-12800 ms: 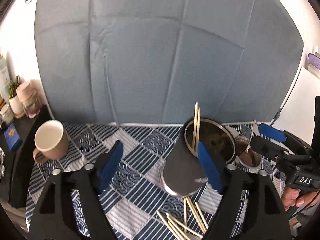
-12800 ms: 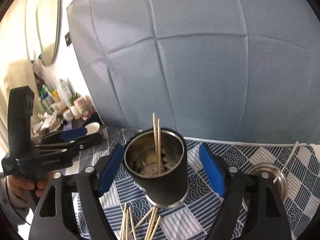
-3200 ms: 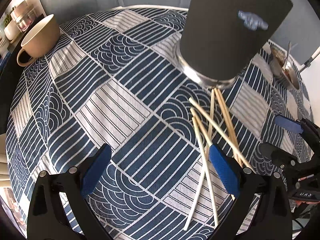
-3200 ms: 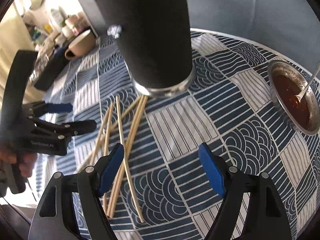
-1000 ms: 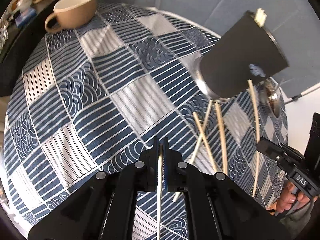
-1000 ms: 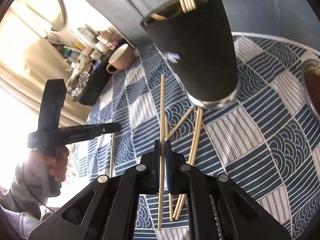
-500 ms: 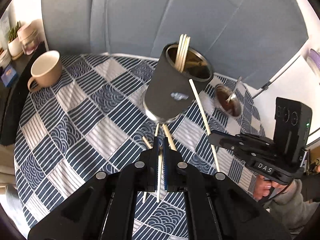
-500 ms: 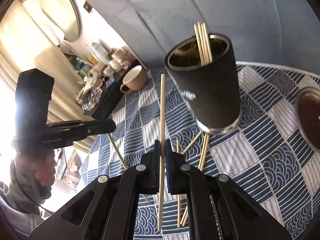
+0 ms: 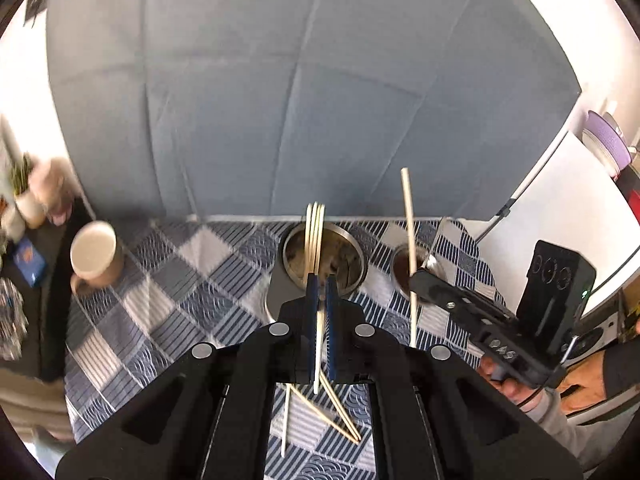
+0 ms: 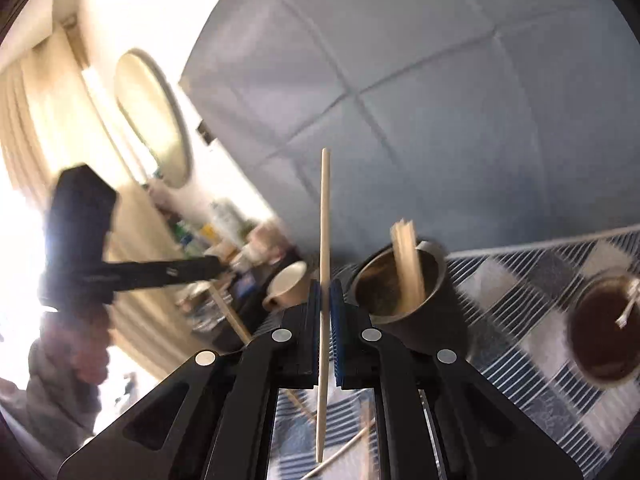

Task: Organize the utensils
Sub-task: 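Lift the left tool's chopstick toward the black holder while the right tool lifts its chopstick, then lower the left tool's chopstick into the holder and open it while the right tool holds its chopstick nearby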

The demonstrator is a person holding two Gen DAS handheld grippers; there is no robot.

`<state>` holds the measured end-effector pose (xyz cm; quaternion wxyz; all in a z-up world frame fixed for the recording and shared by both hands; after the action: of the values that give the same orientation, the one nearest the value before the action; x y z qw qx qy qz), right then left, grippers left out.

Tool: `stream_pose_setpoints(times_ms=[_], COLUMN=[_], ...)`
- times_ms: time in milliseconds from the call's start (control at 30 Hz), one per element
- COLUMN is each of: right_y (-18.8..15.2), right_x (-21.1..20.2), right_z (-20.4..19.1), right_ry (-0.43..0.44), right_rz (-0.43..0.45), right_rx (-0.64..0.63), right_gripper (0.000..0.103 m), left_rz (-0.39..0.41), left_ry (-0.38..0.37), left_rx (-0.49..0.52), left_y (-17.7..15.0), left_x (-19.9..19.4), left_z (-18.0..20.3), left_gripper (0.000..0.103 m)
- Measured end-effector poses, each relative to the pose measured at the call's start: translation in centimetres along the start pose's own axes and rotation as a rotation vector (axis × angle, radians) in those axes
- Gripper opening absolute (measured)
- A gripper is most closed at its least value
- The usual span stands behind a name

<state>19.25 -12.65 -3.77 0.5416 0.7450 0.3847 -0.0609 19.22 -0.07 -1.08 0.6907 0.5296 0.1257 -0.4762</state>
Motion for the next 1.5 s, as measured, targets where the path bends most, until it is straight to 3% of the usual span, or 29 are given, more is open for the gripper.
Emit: stream_pose_setpoints(times_ms=[233,467,767,967,1133,1367,1500], right_y=[2.1,2.6,2.2,1.1,-1.1,-7.4,-9.8], right_x=[0.4,0.8,0.8,1.8,3.4,8.3,10.2], right_z=[0.3,0.5,4.6,7.1,9.3,13.1,14.4], right_ry=[-0.026,-0.065,-0.127,-0.165,-0.206,-0.297,-0.315], right_rz=[0.069,0.055,0.025,-0.005,-0.075,-0.352,-0.455], right_rx=[-0.044,-0.096,-0.047,-0.006,0.040,0.139,0.198], right_gripper=[0.005,0.008,0.008,0.008,0.008,0.009,0.013], left_rz=[0.061,0.105,0.110,0.066,0.007,-0.071,-0.101], left_ry=[0.009,0.029,0.026,0.022,0.018,0.030,0.032], left_rx=[0.049,0.070,0.092,0.104,0.089,0.087,0.080], left_y=[4.5,7.2,10.3,10.9,9.5,7.5,6.5], left_x=[-0.5,-0.7,1.4,4.6,7.3,10.0,11.1], left_z=[1.3,1.7,2.0,1.9,0.9,-1.2,-2.2], left_gripper=[0.004,0.004,0.004,0.004,0.004,0.004,0.004])
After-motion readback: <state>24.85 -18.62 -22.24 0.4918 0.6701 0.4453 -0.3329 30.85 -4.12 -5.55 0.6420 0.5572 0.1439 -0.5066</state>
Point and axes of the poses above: each gripper's, at about its wrist camera, not at the fingertips, and x roughly the way its jaws point, z to its right, y to its top, the point moved 9 cm from there along x, roughly the way its jaws point, and after that the axes turned 11 degrees about -y, right-handed, at the moved point
